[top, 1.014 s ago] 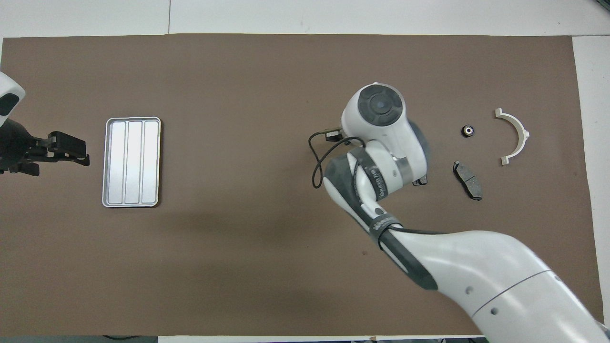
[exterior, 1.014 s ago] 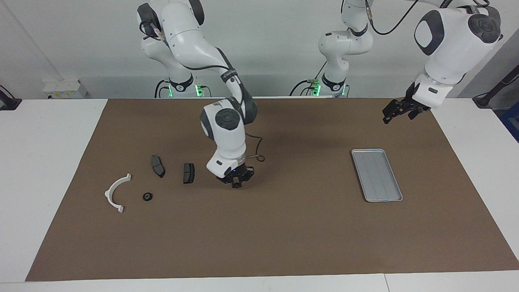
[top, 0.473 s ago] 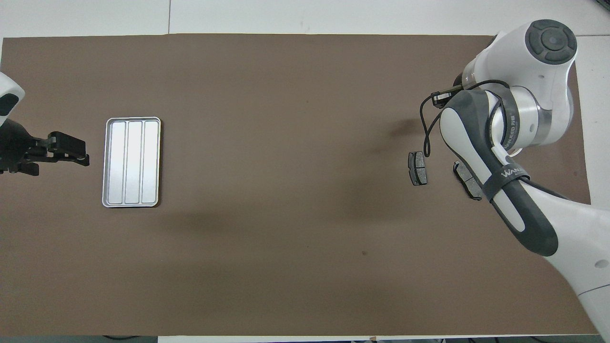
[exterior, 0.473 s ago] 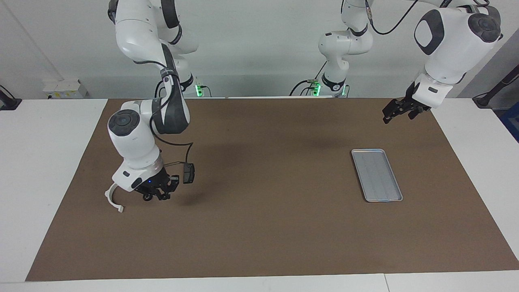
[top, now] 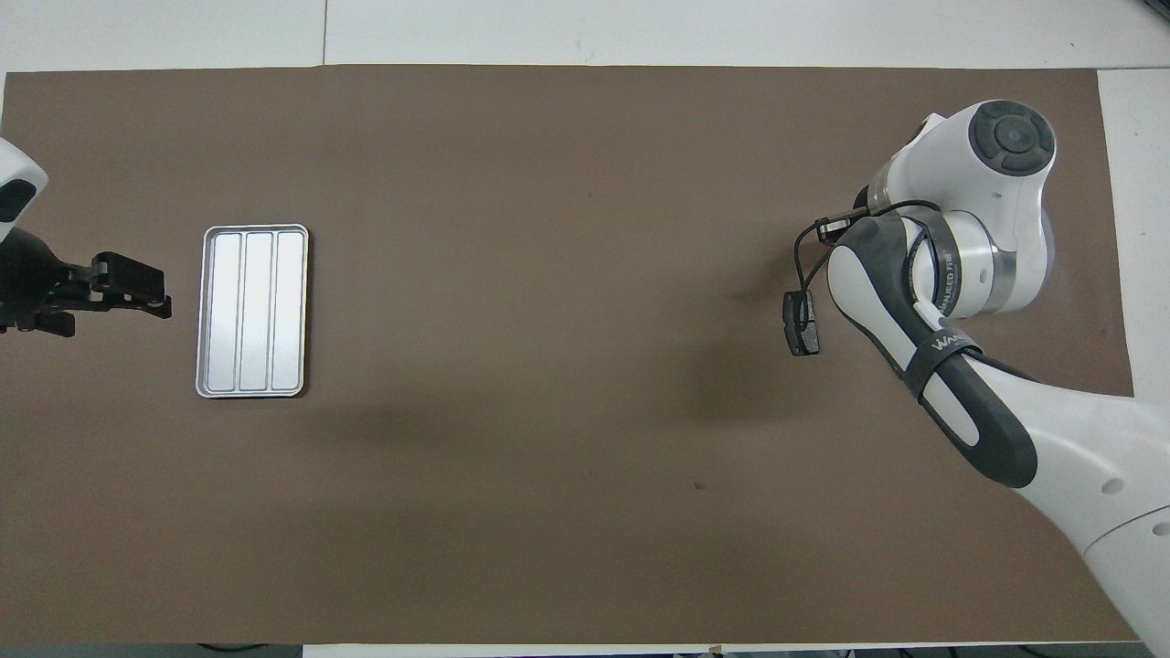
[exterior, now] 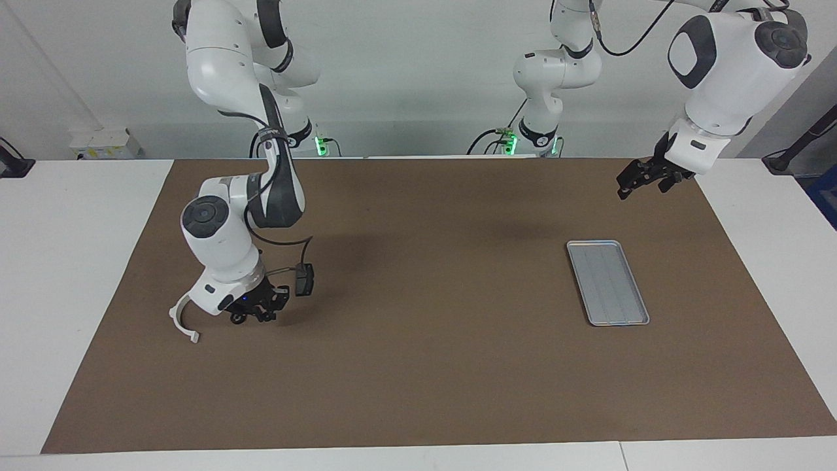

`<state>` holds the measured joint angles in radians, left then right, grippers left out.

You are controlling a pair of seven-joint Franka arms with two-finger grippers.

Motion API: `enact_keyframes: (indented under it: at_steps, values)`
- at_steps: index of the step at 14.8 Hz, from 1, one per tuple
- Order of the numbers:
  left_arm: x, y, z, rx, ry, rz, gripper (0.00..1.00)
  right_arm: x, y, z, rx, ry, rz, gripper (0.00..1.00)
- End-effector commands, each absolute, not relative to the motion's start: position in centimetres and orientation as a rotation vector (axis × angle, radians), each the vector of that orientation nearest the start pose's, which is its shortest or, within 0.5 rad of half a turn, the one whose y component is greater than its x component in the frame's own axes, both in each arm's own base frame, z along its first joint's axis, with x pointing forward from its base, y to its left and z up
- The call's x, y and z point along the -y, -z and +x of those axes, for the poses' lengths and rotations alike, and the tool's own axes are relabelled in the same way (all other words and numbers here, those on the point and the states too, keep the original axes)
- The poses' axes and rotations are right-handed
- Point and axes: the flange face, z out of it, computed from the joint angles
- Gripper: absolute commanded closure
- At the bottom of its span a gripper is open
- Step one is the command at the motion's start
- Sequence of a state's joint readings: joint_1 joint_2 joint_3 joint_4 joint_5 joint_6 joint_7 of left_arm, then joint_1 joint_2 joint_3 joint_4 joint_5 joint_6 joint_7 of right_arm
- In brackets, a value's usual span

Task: Place bearing gear from tray to pile
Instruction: 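Carry the bearing with the right gripper and set it beside the first bearing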

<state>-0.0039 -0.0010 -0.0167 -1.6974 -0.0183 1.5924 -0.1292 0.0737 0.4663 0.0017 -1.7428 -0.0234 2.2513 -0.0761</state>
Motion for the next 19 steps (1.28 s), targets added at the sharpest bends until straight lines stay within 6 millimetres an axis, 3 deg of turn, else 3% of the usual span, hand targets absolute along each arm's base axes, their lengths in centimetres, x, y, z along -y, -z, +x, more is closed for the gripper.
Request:
enact_keyframes:
  at_steps: [1,11,12,13,14,15,17,19]
  values:
    - [1.2,-56.9,54.2,0.152,-0.137,-3.130,0.00,-4.8,-30.8,65.4,0.291,0.080,-3.130,1.00]
    - [1.4,-57.0,54.2,0.149,-0.134,-3.130,0.00,-3.9,-28.4,63.9,0.293,0.063,-3.129,0.97]
    - [1.4,-57.0,54.2,0.149,-0.132,-3.130,0.00,-4.1,-28.5,64.0,0.290,0.065,-3.129,0.62]
    - [1.4,-57.0,54.2,0.149,-0.132,-3.130,0.00,-4.4,-29.1,64.2,0.283,0.079,-3.129,0.39]
    - [1.4,-57.0,54.2,0.149,-0.132,-3.130,0.00,-4.7,-29.9,64.2,0.269,0.084,-3.130,0.25]
    - [1.4,-57.0,54.2,0.149,-0.132,-3.130,0.00,-5.2,-31.1,64.1,0.254,0.099,-3.131,0.18]
    - [1.4,-57.1,54.2,0.149,-0.130,-3.130,0.00,-6.9,-33.8,63.7,0.229,0.082,-3.133,0.17]
    - [1.3,-57.1,54.2,0.152,-0.130,-3.130,0.00,-7.1,-36.8,63.6,0.185,0.082,-3.136,0.17]
